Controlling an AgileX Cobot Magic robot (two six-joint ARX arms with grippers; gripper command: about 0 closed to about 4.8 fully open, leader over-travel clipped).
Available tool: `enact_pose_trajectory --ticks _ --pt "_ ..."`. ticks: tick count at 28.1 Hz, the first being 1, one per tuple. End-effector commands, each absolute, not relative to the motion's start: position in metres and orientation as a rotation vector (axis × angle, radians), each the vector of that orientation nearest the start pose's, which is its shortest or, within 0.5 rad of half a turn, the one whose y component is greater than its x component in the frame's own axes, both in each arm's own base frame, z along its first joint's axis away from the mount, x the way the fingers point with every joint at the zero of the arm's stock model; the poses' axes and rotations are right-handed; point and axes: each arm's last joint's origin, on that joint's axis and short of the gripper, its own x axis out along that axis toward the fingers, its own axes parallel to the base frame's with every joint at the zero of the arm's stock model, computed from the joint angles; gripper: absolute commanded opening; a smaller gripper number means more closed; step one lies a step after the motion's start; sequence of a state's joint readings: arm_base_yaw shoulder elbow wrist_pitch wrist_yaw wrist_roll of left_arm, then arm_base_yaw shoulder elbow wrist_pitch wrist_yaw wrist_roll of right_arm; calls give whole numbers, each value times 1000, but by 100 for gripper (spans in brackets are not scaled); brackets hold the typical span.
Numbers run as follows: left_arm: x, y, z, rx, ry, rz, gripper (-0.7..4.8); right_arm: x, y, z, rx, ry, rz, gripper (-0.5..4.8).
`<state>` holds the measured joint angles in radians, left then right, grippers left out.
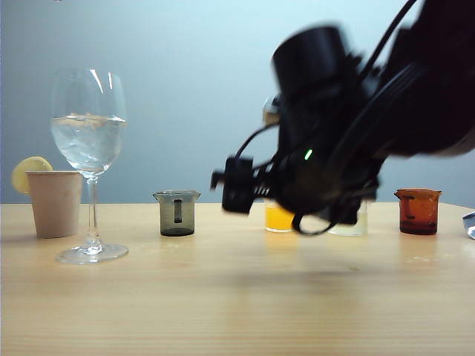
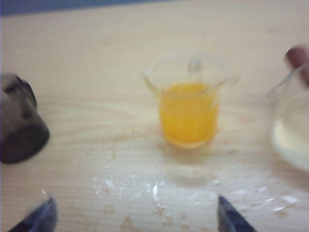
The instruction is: Pick up the second measuring cup from the left, pour the orange juice inside into the goblet, and finally put the measuring cup back in its original place.
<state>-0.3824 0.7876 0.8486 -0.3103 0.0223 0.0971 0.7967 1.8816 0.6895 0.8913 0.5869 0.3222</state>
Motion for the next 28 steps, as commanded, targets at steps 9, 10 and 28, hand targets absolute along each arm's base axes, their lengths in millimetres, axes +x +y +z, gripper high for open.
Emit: enact_pose_trajectory --ticks 9,10,28 --pt "155 -63 345 138 209 -414 -5 287 254 101 142 256 117 479" --pt "155 -63 345 137 209 -414 -5 291 253 101 144 255 106 479" --pt "155 -63 345 137 209 -414 -5 368 244 91 112 216 36 479"
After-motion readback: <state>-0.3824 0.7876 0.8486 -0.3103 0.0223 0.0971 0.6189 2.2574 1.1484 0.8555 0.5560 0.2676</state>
